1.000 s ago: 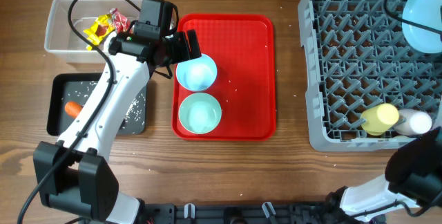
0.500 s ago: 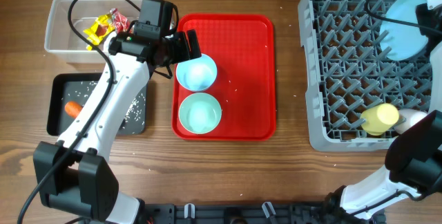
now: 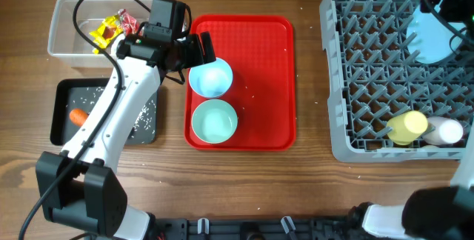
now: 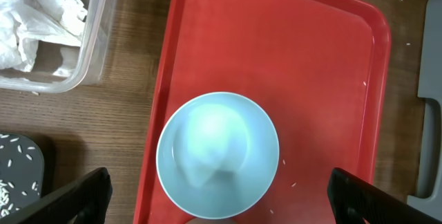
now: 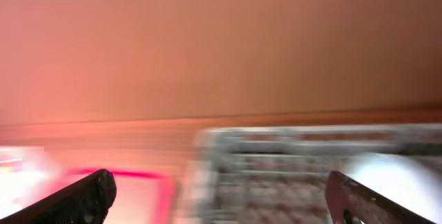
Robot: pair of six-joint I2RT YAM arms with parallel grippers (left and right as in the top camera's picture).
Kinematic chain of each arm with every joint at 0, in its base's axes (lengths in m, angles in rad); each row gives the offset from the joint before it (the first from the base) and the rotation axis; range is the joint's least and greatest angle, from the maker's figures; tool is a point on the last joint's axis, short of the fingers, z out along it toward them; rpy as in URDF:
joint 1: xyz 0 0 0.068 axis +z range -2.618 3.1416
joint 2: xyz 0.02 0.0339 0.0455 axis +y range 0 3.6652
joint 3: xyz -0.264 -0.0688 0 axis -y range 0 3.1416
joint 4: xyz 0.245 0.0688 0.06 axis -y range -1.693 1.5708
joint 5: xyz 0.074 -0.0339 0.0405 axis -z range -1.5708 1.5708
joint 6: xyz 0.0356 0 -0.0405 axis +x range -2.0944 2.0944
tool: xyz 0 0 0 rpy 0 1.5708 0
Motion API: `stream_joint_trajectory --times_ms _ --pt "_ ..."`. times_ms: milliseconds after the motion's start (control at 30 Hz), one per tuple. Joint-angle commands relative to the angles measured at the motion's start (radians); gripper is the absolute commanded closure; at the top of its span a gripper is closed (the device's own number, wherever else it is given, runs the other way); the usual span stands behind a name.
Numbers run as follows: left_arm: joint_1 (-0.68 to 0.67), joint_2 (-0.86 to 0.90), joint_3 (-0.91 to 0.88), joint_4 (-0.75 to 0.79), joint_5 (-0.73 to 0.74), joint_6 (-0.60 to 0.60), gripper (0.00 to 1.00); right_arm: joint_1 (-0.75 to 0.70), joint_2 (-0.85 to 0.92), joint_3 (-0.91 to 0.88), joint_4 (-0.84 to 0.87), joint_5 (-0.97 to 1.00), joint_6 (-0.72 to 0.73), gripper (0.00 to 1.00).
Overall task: Sort waste into correct bins and load items into the dishwasher rack
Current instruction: 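Grasp the light-blue bowl on the red tray with the right gripper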
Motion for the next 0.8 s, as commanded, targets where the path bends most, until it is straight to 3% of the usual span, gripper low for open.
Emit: stream_joint_trajectory --times_ms 0,133,300,467,600,700,767 --pt "0.006 0.003 0.001 0.000 -0.013 0.005 0.00 0.060 0.010 0.004 -0.076 -0.332 0.151 0.00" --pt "0.006 0.003 0.001 0.000 -0.013 0.005 0.00 0.284 0.027 0.004 -0.253 0.029 0.148 0.00" --pt "0.006 0.003 0.001 0.000 -0.013 0.005 0.00 0.549 0.058 0.004 -0.310 0.278 0.223 0.00" --pt "0.006 0.003 0.001 0.010 -0.010 0.002 0.00 0.729 0.204 0.004 -0.284 0.404 0.368 0.00" --pt "0.088 -0.009 0.001 -0.060 -0.016 0.005 0.00 0.819 0.374 0.004 -0.200 0.360 0.436 0.01" --pt "0.173 -0.014 0.001 -0.106 0.010 0.001 0.00 0.869 0.448 0.004 -0.156 0.362 0.455 0.11" --pt "0.240 -0.013 0.001 -0.120 0.040 0.001 0.00 0.921 0.523 0.004 -0.088 0.394 0.485 0.28"
